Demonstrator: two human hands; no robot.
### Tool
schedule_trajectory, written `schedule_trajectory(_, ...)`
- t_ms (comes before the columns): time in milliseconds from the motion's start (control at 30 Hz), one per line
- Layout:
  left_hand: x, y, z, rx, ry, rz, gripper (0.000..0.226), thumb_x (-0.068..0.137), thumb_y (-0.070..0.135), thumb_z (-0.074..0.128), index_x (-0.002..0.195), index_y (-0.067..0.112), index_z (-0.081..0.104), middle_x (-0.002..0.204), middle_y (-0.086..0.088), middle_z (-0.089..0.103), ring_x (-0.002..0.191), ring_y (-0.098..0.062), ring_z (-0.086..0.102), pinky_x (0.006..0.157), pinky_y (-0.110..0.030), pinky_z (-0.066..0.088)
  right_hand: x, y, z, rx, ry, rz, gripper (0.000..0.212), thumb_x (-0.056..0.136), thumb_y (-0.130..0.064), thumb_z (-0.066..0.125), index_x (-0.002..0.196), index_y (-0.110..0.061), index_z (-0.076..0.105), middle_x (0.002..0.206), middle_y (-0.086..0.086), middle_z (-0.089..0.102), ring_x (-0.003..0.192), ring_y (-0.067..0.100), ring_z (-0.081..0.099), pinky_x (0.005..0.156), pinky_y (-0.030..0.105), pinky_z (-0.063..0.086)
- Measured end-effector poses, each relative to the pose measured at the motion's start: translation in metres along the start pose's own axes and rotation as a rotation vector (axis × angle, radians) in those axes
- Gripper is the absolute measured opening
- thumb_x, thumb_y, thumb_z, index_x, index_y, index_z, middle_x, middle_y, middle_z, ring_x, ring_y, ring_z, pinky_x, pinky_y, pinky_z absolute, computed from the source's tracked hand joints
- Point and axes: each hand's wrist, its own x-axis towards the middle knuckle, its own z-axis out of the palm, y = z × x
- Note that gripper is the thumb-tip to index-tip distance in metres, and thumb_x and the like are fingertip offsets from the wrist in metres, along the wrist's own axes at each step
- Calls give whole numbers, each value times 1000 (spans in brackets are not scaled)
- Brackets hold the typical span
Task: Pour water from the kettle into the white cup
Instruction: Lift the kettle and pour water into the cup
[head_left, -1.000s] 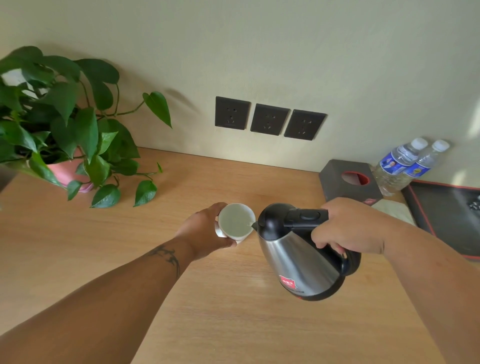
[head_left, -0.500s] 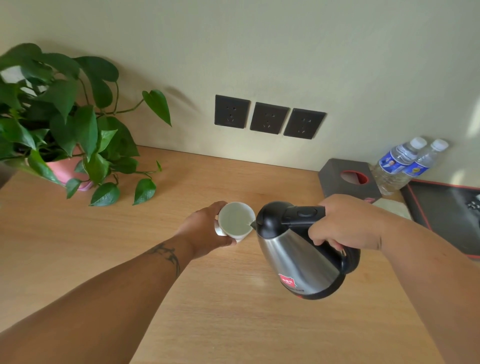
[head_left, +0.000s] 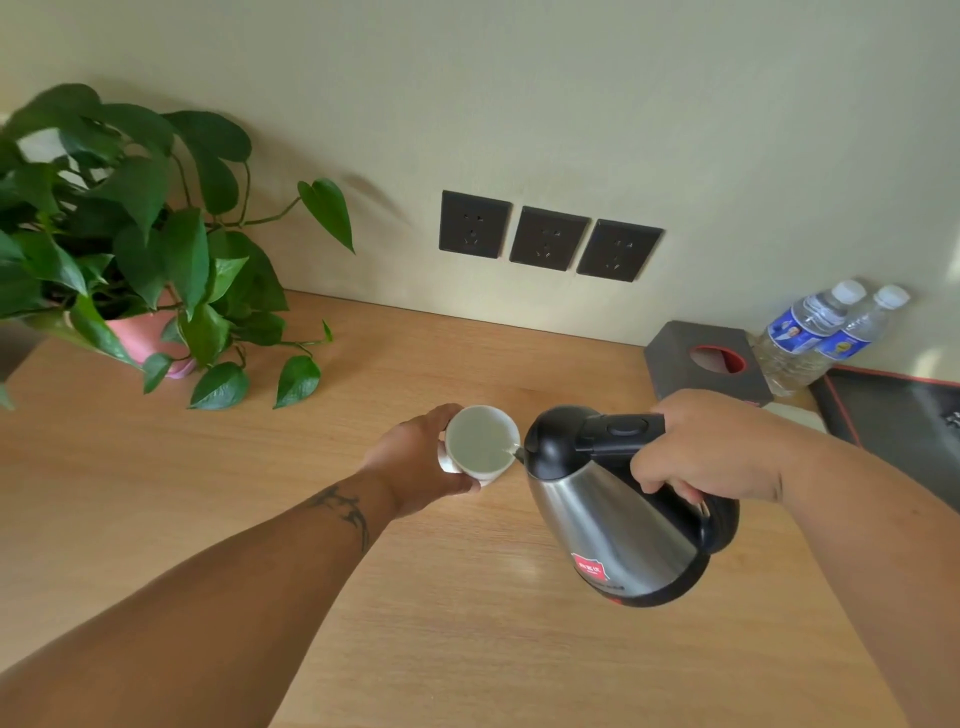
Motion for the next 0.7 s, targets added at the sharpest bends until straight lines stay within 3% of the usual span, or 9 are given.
schedule_trajectory(333, 0, -1, 1, 3, 5, 16, 85, 64, 44, 93, 135, 47, 48, 114, 18, 65, 104, -11, 60, 85, -36, 54, -2, -4, 0, -11, -9, -4, 20, 61, -25, 66, 51, -9, 58, 46, 7, 56, 50, 20, 46, 65, 35, 40)
schedule_trajectory(567, -1, -1, 1, 4, 5, 10, 86, 64, 43, 93, 137, 45, 48, 115, 17, 65, 105, -11, 60, 86, -37, 54, -2, -3, 2, -14, -19, 2, 17, 68, -20, 67, 57, -8, 61, 48, 7, 57, 52, 21, 48, 65, 34, 41)
schedule_trajectory(700, -1, 0, 1, 6, 2, 7, 84, 65, 42, 93, 136, 45, 48, 114, 17, 66, 105, -12, 60, 85, -37, 53, -2, -1, 2, -7, -18, 20, 30, 68, -20, 67, 60, 8, 58, 50, 10, 57, 52, 21, 47, 64, 33, 41)
